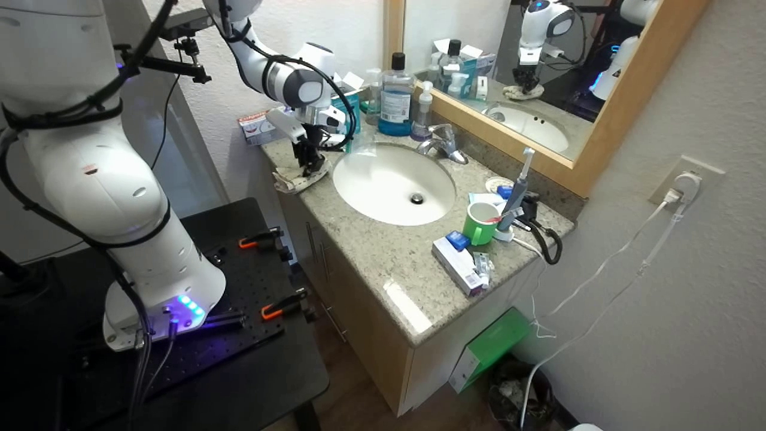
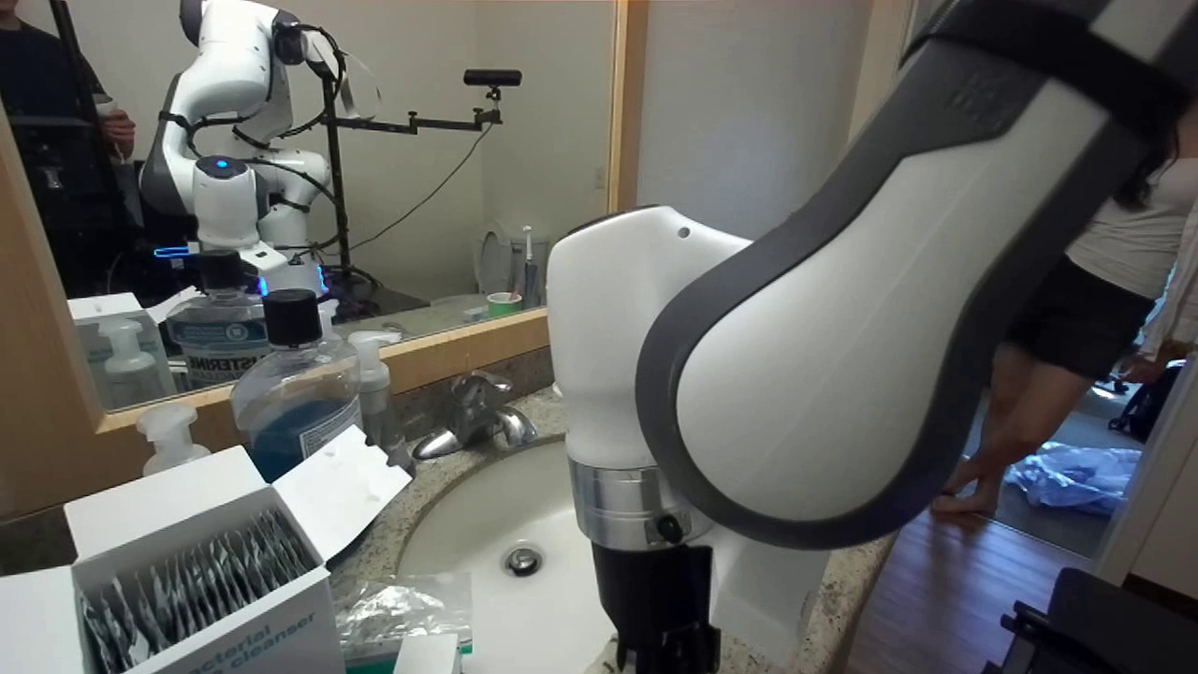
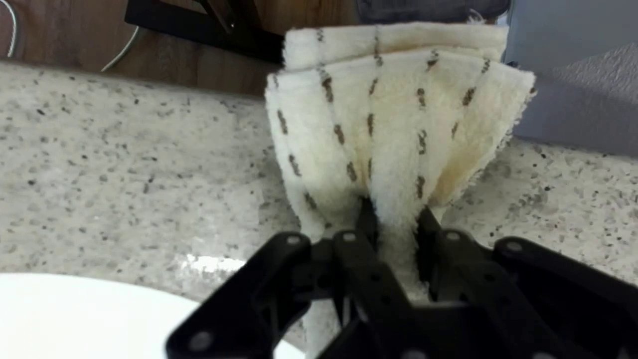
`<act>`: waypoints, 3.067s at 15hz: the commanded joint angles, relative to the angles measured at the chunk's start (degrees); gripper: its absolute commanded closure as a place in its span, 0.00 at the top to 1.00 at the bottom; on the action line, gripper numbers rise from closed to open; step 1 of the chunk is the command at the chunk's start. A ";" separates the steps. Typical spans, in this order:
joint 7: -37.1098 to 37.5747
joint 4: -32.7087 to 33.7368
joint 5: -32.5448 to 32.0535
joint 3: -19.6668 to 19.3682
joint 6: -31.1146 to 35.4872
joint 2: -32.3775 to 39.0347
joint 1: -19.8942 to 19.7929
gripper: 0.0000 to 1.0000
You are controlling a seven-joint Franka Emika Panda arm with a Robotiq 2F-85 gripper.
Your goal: Use the cloth to wipe the counter
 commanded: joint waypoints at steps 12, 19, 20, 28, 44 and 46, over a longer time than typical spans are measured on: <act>1.04 8.32 -2.08 0.69 -7.62 5.00 4.35 0.05; 1.29 10.27 -0.82 1.31 -6.00 6.92 4.79 0.05; 1.74 10.79 -1.58 1.09 -6.26 7.31 5.18 0.05; 1.73 17.32 -2.98 0.24 -9.05 11.17 5.85 0.05; 3.28 36.96 -5.83 -3.15 -21.03 22.47 7.83 0.05; 3.19 38.02 -5.81 -3.26 -21.54 23.21 7.86 0.05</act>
